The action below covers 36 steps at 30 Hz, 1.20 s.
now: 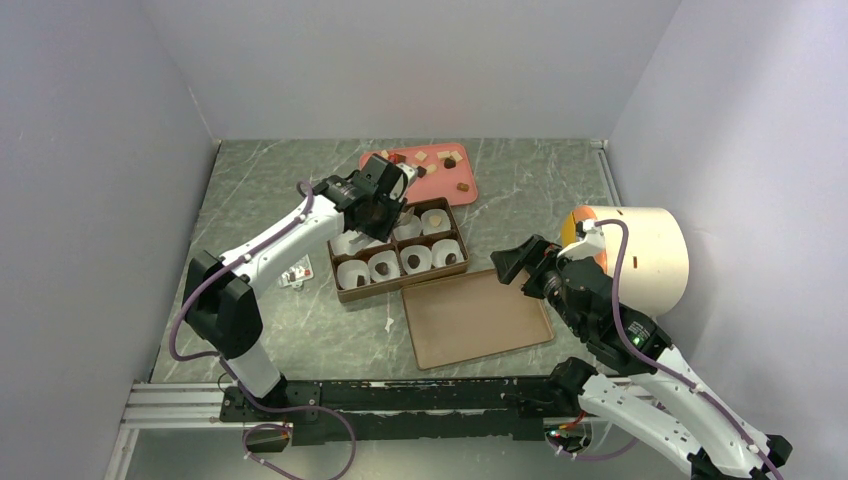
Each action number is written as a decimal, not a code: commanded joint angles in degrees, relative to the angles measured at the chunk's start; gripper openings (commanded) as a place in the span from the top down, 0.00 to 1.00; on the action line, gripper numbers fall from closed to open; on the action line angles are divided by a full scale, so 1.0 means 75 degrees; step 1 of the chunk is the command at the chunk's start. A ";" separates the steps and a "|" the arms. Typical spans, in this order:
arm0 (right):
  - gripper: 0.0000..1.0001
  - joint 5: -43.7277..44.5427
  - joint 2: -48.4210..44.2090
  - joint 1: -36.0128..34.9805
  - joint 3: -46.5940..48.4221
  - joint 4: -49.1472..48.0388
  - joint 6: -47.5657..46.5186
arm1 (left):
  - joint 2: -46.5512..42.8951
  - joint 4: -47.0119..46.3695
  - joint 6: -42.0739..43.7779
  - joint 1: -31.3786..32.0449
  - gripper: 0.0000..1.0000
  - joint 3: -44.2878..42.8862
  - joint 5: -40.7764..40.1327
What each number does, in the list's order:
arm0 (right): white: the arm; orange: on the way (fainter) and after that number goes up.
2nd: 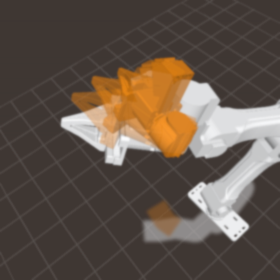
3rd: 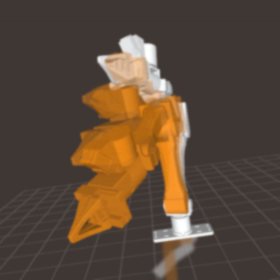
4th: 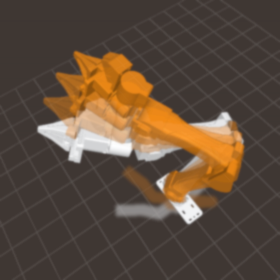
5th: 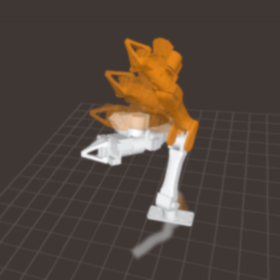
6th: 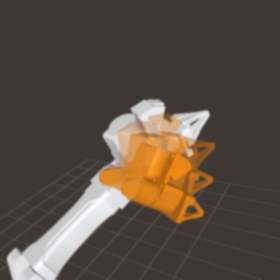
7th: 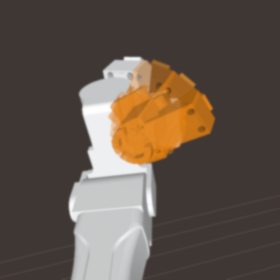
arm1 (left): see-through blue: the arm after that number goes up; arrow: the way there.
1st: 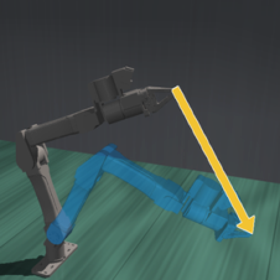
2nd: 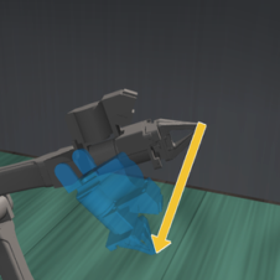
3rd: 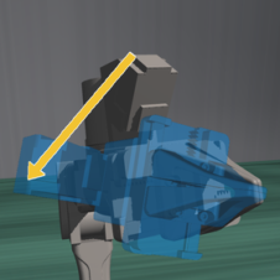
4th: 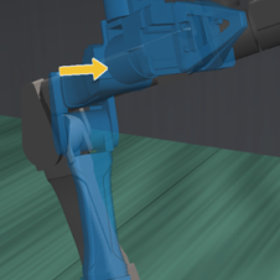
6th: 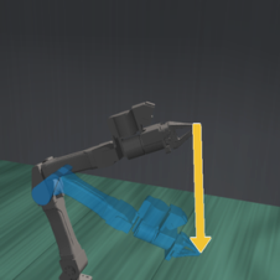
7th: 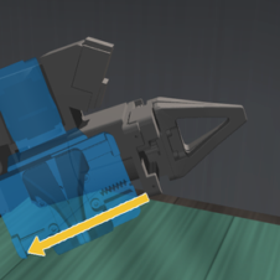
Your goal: Pack the chocolate
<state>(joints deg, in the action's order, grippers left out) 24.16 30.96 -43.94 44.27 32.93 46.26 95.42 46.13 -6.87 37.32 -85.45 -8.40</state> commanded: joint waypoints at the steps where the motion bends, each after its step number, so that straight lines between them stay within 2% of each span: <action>1: 0.04 0.0095 -0.0041 0.0011 0.0050 -0.0253 -0.0098 | 0.0011 -0.0385 0.0002 0.0006 0.62 -0.0009 -0.0016; 17: 0.04 0.0177 -0.0198 0.0011 0.0119 -0.0062 -0.0064 | 0.0014 -0.0438 -0.0044 0.0010 0.56 -0.0044 0.0036; 27: 0.04 0.0139 -0.0272 0.0011 0.0039 -0.0070 -0.0041 | -0.0231 -0.0559 -0.0244 0.0014 0.61 -0.0164 -0.0088; 36: 0.04 0.0129 -0.0319 0.0001 0.0014 -0.0057 -0.0005 | -0.0168 -0.1303 -0.0160 -0.0019 0.59 -0.0537 -0.0696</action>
<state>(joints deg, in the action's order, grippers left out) 24.16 29.28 -43.94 44.27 33.04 46.28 96.05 41.95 -8.21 37.32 -85.60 -10.22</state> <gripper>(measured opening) 0.958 0.414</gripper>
